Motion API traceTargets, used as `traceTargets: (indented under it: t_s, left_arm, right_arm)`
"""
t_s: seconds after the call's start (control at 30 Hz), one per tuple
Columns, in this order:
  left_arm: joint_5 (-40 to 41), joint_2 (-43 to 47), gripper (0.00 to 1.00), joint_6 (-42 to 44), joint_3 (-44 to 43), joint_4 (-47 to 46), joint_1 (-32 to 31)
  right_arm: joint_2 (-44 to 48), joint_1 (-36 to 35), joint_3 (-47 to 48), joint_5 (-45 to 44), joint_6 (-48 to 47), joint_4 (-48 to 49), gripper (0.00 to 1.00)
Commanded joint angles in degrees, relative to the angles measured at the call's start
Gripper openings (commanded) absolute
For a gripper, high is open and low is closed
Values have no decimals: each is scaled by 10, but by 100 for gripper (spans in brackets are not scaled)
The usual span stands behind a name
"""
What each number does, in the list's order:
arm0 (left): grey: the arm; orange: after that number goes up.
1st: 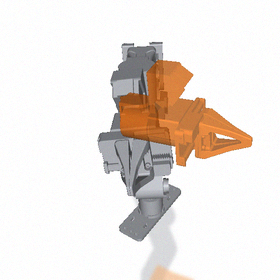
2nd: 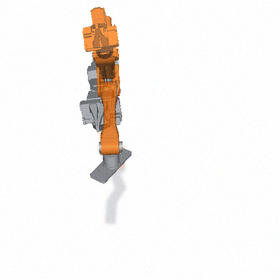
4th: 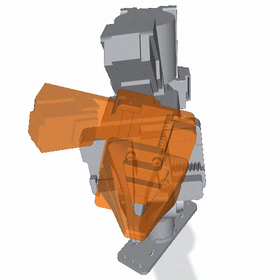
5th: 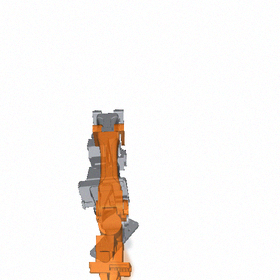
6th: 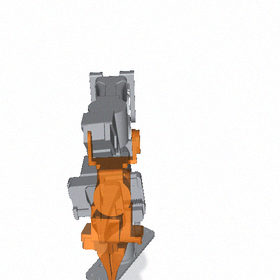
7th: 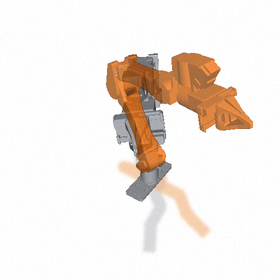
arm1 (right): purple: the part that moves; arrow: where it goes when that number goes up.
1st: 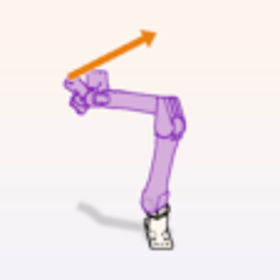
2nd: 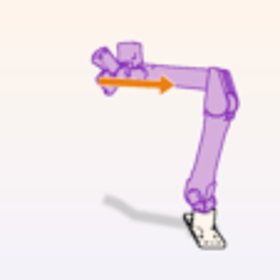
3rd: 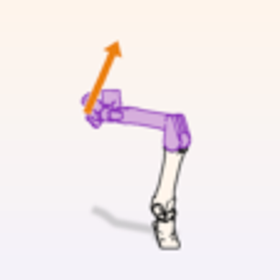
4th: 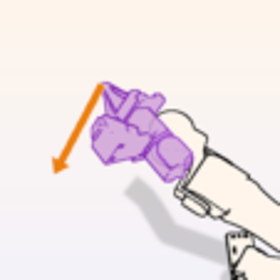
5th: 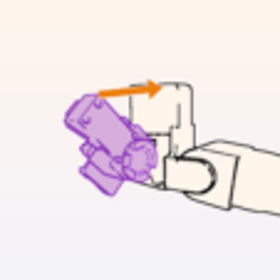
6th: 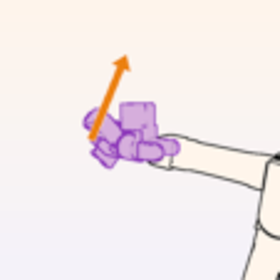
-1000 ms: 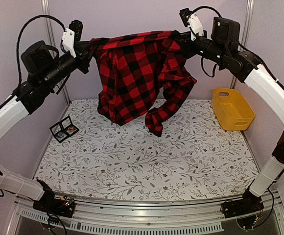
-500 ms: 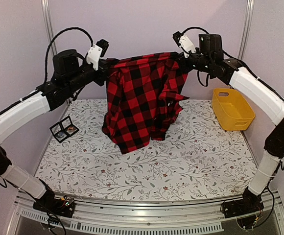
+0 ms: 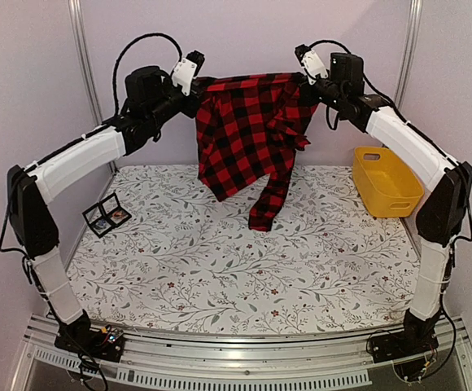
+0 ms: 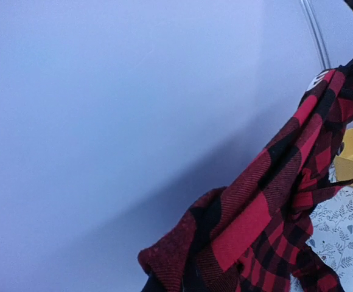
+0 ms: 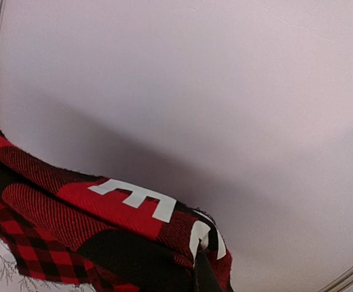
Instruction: Pin the brooch onto the clothing
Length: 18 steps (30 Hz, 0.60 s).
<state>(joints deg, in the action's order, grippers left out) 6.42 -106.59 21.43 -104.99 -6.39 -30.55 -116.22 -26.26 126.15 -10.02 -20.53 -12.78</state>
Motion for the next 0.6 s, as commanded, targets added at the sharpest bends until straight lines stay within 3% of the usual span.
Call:
traceTargets:
  t_s: [0.0,0.13,0.23,0.4,0.57]
  left_arm:
    - [43,100,0,-34,153,-4,5]
    - [25,170,0,-138,309,46,-14]
    - [14,213,0,-182,418,62,-39]
    - [19,237,0,-287,534,138,-43]
    - [-25,237,4,-344,596,154,-44]
  right_arm:
    - [123,-5,-129,0,-56,9,2]
    - [137,-69,-265,23,-152,-121,0]
    - [108,-122,-331,60,-143,-151,2]
    - [23,-181,-320,85,-75,-103,35]
    - [-42,-164,-225,-13,-24,-117,55]
